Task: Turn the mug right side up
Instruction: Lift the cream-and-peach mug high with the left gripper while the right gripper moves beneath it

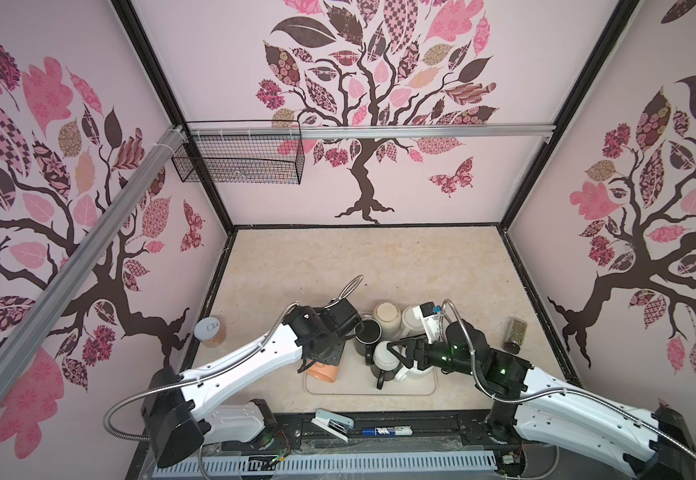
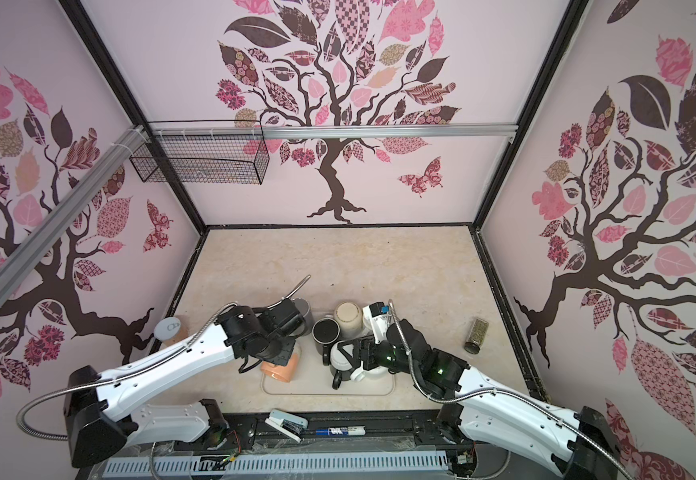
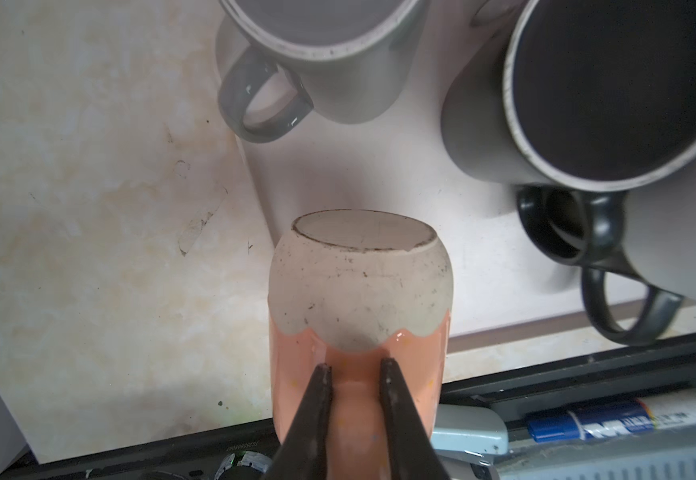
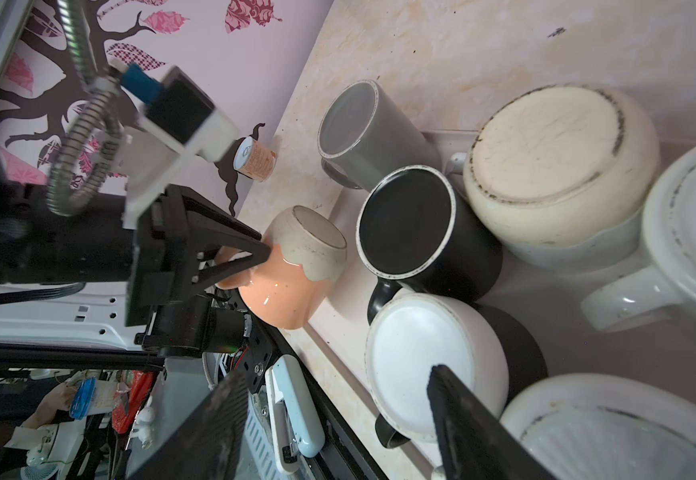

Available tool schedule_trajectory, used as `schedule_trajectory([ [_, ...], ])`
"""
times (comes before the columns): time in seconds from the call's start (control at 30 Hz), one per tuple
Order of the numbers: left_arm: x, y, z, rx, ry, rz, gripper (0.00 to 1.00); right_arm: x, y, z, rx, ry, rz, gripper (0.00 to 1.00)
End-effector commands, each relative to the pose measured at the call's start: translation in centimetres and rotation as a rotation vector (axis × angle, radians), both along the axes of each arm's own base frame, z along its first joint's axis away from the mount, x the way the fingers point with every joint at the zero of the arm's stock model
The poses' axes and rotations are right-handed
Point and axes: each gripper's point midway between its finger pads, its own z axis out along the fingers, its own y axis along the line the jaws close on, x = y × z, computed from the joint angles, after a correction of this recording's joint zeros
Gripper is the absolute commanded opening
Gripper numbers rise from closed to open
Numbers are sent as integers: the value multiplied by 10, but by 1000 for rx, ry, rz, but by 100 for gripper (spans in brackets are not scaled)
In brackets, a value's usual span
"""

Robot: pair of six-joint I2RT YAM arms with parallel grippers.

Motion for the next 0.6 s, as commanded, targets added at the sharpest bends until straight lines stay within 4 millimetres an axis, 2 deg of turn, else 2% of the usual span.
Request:
schedule_trajectory([
  [0.0,17,-10,61,-184,-173,63,0,-3,8,18,67,-23,32,69],
  [0.1,20,-9,92,-333,-262,122,0,-3,14,34,134,-43,43,68],
  [0.2,23,-5,133,-535,-386,206,0,-1,19,56,200,-65,52,68],
  [0.27,26,7,161,-654,-471,290,0,1,21,70,241,-85,50,66],
  [0.33,27,17,180,-755,-536,355,0,3,22,79,270,-103,39,65],
  [0.43,28,27,197,-909,-607,435,0,6,25,92,301,-120,41,65],
  [0.57,31,27,202,-1090,-654,495,0,5,38,102,356,-97,81,64],
])
